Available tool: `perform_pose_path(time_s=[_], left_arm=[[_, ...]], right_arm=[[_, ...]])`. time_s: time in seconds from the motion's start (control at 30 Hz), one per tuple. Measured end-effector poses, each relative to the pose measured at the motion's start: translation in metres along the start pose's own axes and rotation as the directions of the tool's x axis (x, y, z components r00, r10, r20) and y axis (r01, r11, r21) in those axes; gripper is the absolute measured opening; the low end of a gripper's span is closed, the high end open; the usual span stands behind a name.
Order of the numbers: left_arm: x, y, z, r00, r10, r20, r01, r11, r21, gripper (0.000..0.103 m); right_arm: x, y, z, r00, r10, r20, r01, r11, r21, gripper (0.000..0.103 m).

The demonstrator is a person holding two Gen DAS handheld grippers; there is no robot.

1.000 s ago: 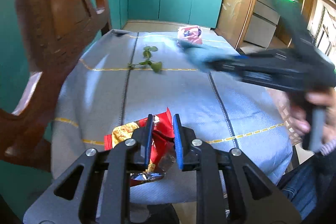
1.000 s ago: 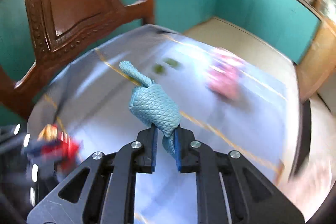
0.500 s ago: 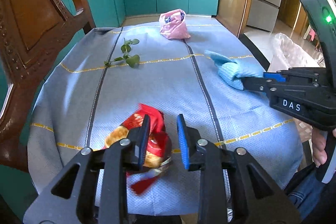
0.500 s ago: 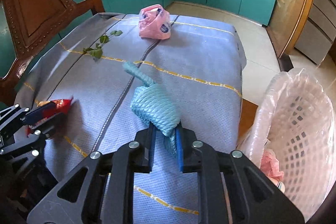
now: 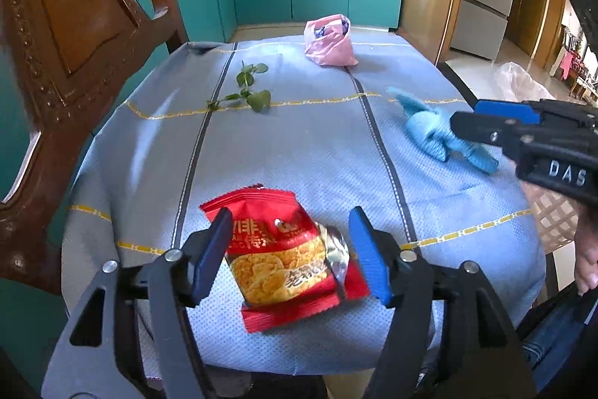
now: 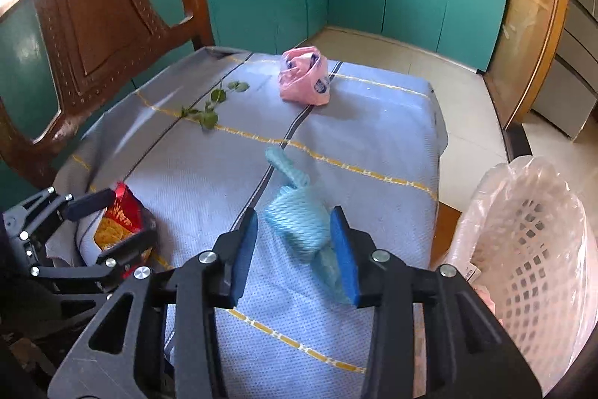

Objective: Collect trash

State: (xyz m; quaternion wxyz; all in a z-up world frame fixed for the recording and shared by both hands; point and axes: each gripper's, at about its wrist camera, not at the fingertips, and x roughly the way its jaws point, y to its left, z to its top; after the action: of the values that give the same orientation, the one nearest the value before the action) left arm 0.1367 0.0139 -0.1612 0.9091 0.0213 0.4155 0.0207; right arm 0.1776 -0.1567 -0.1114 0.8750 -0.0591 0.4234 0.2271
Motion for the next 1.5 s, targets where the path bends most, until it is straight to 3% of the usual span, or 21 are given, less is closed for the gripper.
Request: perform_pose_path(time_s=[0.27, 0.4, 0.53, 0.73, 0.83, 0.93, 1.0, 1.23, 1.4, 1.43, 1.5], left_arm=[[0.012, -0.004, -0.001, 1.0, -0.007, -0.03, 0.007, 1.0, 0.014, 0.069], [0.016, -0.005, -0.001, 0.999, -0.004, -0.034, 0.005, 1.0, 0.016, 0.069], [0.017, -0.003, 0.001, 0.999, -0.012, -0.03, 0.012, 1.0, 0.003, 0.069], [0.015, 0.008, 0.002, 1.0, -0.003, -0.029, 0.002, 0.999, -0.044, 0.069], [0.012, 0.017, 0.003, 1.0, 0.007, -0.026, -0.008, 0.998, -0.07, 0.069], [0.01, 0.022, 0.002, 1.0, 0.002, -0.029, -0.004, 0.997, -0.077, 0.071], [0.011, 0.024, 0.0, 0.999, -0.009, -0.038, 0.006, 0.997, -0.078, 0.078], [0.023, 0.031, -0.006, 0.996, -0.035, -0.077, 0.026, 0.994, -0.109, 0.079], [0.024, 0.027, -0.008, 0.998, -0.014, -0.066, 0.008, 0.996, -0.087, 0.058], [0.024, 0.027, -0.008, 0.998, -0.013, -0.062, 0.007, 0.996, -0.088, 0.047], [0.023, 0.027, -0.007, 0.998, -0.013, -0.06, 0.008, 0.996, -0.088, 0.034]], right_arm=[[0.003, -0.01, -0.001, 1.0, -0.017, -0.004, 0.017, 0.999, 0.029, 0.042], [0.009, -0.009, -0.001, 0.999, -0.04, -0.003, 0.04, 0.999, 0.01, 0.056], [0.021, -0.007, -0.003, 0.998, -0.045, -0.032, 0.045, 0.999, -0.007, 0.057], [0.02, 0.0, -0.004, 0.992, 0.111, -0.061, -0.111, 0.994, -0.004, 0.058], [0.011, 0.0, -0.002, 0.978, 0.206, -0.024, -0.206, 0.979, 0.006, 0.058], [0.009, -0.003, 0.001, 0.987, 0.161, 0.006, -0.161, 0.987, 0.015, 0.058], [0.017, -0.005, 0.001, 0.993, 0.121, -0.01, -0.12, 0.993, 0.019, 0.058], [0.042, 0.01, -0.002, 0.999, -0.009, -0.045, 0.006, 0.997, -0.078, 0.058], [0.048, 0.016, -0.005, 0.998, -0.048, -0.04, 0.043, 0.991, -0.125, 0.056], [0.048, 0.016, -0.005, 0.998, -0.05, -0.037, 0.045, 0.991, -0.13, 0.045], [0.048, 0.018, -0.005, 0.998, -0.059, -0.033, 0.054, 0.989, -0.141, 0.035]])
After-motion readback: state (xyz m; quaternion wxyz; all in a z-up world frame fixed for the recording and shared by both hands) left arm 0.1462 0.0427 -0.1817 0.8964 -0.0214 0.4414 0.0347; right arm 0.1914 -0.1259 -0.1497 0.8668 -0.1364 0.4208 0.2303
